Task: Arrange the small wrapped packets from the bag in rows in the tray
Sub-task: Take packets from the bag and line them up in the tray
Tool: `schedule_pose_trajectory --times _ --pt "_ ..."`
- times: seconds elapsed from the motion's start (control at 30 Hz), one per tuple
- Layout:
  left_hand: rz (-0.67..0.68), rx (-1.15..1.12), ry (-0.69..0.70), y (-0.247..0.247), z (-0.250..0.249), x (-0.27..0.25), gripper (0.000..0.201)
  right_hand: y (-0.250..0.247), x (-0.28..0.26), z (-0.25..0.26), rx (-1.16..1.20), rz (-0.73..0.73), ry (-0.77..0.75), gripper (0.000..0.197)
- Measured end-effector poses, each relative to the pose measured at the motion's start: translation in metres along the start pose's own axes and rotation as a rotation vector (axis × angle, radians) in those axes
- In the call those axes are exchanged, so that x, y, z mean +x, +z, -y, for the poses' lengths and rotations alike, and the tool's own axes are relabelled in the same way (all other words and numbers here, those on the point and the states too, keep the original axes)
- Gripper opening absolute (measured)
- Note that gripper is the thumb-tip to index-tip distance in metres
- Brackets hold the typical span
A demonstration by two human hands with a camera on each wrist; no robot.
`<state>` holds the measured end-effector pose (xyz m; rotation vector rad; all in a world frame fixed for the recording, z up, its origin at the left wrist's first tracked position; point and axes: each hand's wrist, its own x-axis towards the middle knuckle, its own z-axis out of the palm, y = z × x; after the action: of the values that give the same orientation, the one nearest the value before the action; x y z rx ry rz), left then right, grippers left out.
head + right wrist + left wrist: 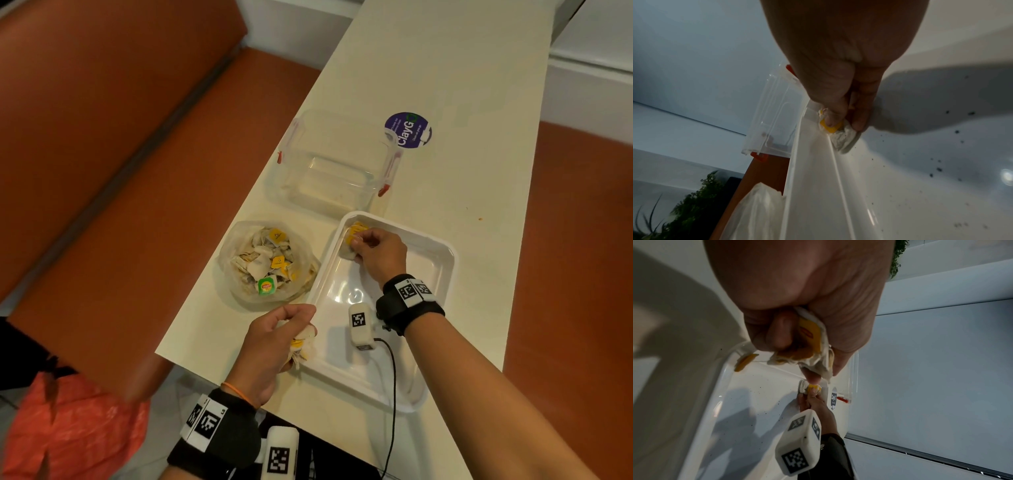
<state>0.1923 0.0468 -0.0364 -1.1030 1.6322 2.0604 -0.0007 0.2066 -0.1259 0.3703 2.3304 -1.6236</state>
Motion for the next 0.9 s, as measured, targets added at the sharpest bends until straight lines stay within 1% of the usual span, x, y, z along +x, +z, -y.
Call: schedule_pose_trajectory --times 0.17,0.27,0.47,0.57,0.67,0.73,0.8,0.83,0.87,0.9 --pt "-0.012 -0.015 -0.011 -0.001 0.002 -0.002 0.021 0.001 -0.003 0.0 -0.002 -0.07 -0.003 0.019" --pt "-0.011 -0.018 -0.018 0.0 0.003 -0.003 0.022 0.002 -0.003 0.0 0.01 -0.109 -0.012 0.024" --pt "-0.008 -0.018 -0.021 0.001 0.003 -0.003 0.019 0.001 -0.008 0.003 0.059 -0.141 -0.032 0.032" --pt "-0.009 -0.011 -0.02 0.002 0.003 -0.004 0.022 0.002 -0.008 0.001 0.041 -0.154 -0.04 0.032" --pt "-0.009 -0.009 -0.019 0.003 0.002 -0.004 0.023 0.004 -0.01 -0.001 0.077 -0.151 -0.003 0.03" --pt "-0.005 -0.02 -0.018 0.004 0.0 -0.004 0.024 0.002 -0.013 0.0 0.062 -0.169 -0.009 0.027" --pt "0.009 -0.07 -0.017 0.004 -0.003 -0.004 0.028 -0.004 -0.023 0.008 0.037 -0.187 -0.052 0.025" --pt "0.021 -0.108 -0.016 0.005 -0.005 -0.005 0.034 -0.008 -0.031 0.015 0.029 -0.179 -0.074 0.024" --pt "0.036 -0.151 -0.018 0.006 -0.007 -0.005 0.041 -0.013 -0.04 0.023 0.012 -0.141 -0.086 0.023" --pt "0.054 -0.195 -0.023 0.006 -0.009 -0.005 0.048 -0.019 -0.05 0.032 -0.013 -0.067 -0.09 0.021"
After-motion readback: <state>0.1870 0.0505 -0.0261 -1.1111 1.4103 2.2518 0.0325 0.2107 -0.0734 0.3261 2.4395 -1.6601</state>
